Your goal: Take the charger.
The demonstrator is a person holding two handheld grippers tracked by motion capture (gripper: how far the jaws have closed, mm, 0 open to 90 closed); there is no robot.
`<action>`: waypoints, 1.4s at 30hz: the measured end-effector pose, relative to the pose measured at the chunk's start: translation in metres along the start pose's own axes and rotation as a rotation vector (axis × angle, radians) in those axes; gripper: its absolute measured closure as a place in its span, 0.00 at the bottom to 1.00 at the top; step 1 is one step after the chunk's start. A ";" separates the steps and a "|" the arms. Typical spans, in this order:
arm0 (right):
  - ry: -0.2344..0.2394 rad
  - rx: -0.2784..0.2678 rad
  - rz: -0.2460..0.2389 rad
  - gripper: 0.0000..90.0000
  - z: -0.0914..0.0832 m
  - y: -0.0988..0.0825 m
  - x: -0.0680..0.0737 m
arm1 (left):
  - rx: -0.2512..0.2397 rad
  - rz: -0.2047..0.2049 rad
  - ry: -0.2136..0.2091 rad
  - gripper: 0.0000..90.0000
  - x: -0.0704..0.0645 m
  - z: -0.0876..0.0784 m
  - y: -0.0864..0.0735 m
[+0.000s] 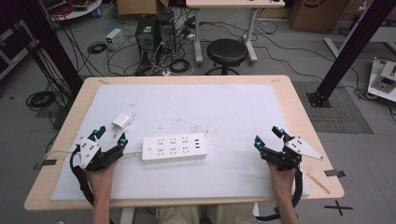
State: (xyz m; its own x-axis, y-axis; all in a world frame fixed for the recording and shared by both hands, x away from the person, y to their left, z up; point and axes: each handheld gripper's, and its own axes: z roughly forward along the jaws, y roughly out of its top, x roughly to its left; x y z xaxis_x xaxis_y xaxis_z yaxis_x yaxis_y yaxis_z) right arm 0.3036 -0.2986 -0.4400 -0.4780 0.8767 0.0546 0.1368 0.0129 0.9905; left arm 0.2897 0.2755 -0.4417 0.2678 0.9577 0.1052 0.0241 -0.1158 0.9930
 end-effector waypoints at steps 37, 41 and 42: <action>0.000 0.008 0.007 0.23 0.001 0.000 0.000 | 0.330 -0.029 -0.168 0.27 0.035 0.046 0.067; 0.002 0.010 0.011 0.23 0.001 0.000 0.000 | 0.380 -0.050 -0.150 0.28 0.047 0.061 0.070; 0.002 0.010 0.011 0.23 0.001 0.000 0.000 | 0.388 -0.051 -0.149 0.28 0.049 0.063 0.070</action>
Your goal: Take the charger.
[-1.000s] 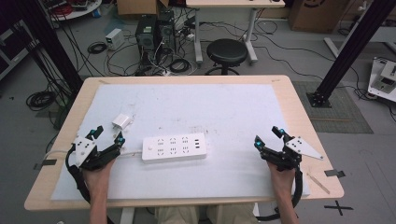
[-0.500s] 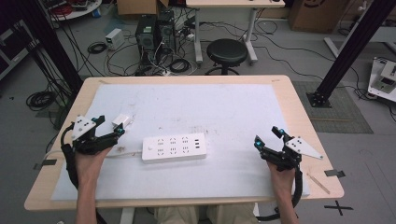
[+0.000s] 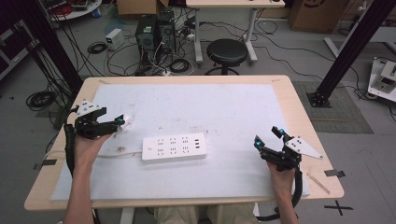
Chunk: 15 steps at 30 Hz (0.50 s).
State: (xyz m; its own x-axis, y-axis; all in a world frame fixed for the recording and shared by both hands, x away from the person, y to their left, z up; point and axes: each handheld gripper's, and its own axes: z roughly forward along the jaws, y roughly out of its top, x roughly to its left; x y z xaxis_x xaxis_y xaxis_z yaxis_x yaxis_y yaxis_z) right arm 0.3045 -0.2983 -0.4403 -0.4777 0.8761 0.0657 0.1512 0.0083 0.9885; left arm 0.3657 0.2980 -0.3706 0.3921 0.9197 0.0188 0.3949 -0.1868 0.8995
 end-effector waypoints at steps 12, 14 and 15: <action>-0.002 0.000 -0.014 0.23 0.001 0.000 0.000 | 0.167 -0.005 -0.014 0.28 0.023 0.031 -0.001; -0.001 0.003 -0.010 0.23 0.001 0.000 0.000 | 0.173 0.006 -0.017 0.28 0.023 0.032 -0.002; -0.003 0.005 -0.006 0.23 0.001 0.000 0.000 | 0.168 0.016 -0.011 0.28 0.022 0.035 -0.004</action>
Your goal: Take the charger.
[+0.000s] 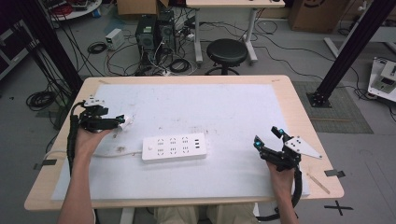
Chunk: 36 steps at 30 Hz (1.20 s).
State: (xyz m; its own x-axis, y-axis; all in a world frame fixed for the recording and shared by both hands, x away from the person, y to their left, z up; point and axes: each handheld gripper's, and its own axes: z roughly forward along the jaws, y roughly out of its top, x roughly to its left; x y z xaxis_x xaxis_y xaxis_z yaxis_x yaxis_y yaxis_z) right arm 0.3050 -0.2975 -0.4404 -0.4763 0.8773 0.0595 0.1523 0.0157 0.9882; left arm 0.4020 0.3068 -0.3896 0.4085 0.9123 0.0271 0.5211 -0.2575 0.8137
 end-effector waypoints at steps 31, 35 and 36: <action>-0.004 0.008 -0.015 0.23 0.001 0.000 0.001 | 0.112 -0.030 -0.010 0.30 0.011 0.054 -0.025; -0.007 0.008 -0.018 0.23 0.001 0.000 0.001 | 0.132 -0.003 -0.001 0.32 0.010 0.056 -0.026; -0.006 0.006 -0.021 0.23 0.001 0.000 0.001 | 0.137 0.000 -0.001 0.32 0.009 0.056 -0.026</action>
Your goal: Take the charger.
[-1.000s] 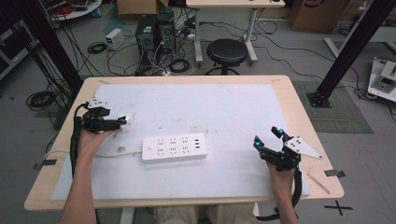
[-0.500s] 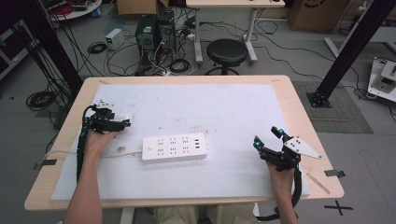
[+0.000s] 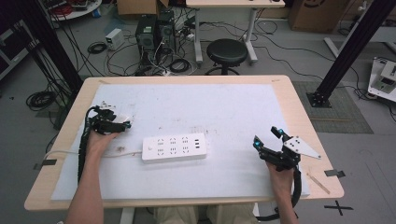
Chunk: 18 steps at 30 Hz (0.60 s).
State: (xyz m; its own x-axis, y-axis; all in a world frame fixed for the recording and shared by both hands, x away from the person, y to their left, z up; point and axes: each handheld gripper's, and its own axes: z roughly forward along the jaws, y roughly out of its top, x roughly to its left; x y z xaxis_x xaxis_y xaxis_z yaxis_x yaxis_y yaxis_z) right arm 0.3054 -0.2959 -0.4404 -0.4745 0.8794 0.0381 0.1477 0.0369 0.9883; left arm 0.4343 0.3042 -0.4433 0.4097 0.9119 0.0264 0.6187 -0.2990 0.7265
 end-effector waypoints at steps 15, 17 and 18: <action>-0.001 -0.002 -0.010 0.23 0.000 0.000 0.000 | -0.003 0.022 0.015 0.47 -0.002 0.001 -0.001; -0.001 -0.001 -0.008 0.23 0.000 0.000 0.000 | -0.007 0.024 0.022 0.47 -0.003 0.001 -0.001; -0.001 -0.001 -0.009 0.23 0.000 0.000 0.000 | -0.006 0.024 0.021 0.47 -0.003 0.001 -0.001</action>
State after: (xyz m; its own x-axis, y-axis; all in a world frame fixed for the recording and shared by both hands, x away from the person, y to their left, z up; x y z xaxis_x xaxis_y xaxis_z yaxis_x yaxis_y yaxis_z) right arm 0.3057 -0.2955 -0.4403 -0.4747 0.8797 0.0295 0.1427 0.0438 0.9888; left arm 0.4333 0.3016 -0.4446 0.4099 0.9103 0.0586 0.6047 -0.3193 0.7297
